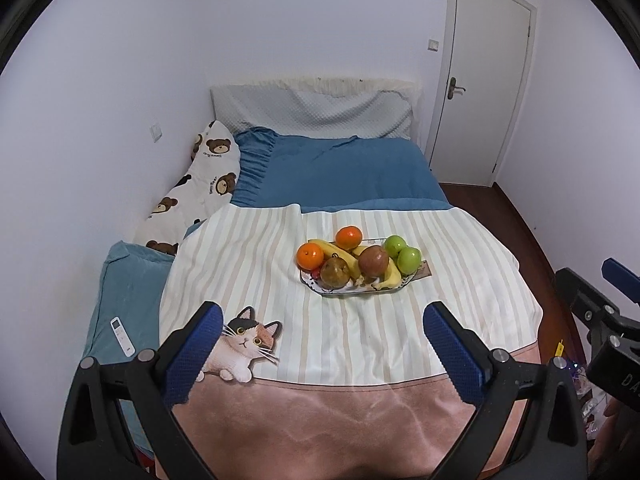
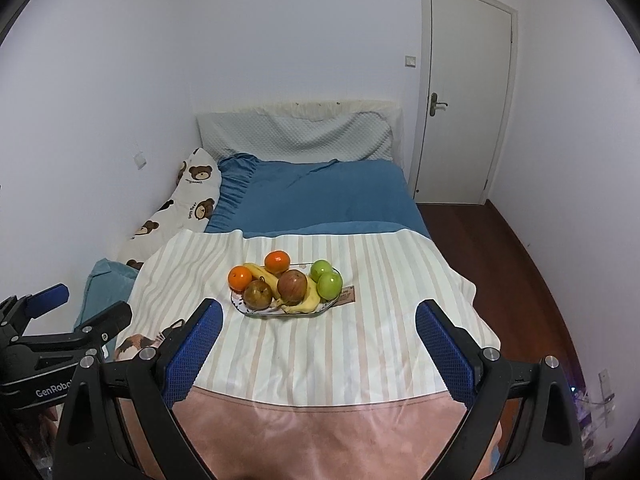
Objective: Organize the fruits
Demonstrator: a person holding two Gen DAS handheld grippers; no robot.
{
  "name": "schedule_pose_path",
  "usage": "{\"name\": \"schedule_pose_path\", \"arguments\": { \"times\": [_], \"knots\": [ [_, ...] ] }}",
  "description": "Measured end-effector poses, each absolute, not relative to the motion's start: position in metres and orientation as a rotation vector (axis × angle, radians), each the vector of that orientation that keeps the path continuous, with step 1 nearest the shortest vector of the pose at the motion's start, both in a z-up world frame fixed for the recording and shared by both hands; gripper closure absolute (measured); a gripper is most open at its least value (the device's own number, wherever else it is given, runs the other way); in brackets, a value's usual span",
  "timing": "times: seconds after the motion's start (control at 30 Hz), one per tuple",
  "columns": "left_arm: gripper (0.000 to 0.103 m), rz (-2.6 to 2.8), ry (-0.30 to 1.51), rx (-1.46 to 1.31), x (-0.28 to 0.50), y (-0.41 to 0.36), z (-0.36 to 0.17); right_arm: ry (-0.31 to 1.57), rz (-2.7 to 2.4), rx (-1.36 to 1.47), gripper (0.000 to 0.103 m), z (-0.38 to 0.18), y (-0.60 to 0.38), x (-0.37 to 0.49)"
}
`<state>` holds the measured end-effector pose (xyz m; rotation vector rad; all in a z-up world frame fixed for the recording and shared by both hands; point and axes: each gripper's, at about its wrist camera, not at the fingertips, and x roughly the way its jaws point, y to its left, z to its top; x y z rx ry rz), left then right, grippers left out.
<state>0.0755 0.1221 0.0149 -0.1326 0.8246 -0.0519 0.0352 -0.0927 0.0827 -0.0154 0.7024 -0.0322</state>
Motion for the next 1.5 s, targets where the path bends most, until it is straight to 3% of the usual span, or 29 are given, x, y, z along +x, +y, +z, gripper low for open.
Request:
{"name": "schedule_pose_path", "arguments": {
  "times": [1.5],
  "knots": [
    [0.001,0.012,0.929,-0.080,0.195,0.102,-0.086,0.770,-0.130,-0.035,0.003,-0.034,-0.107,0.171]
  ]
}}
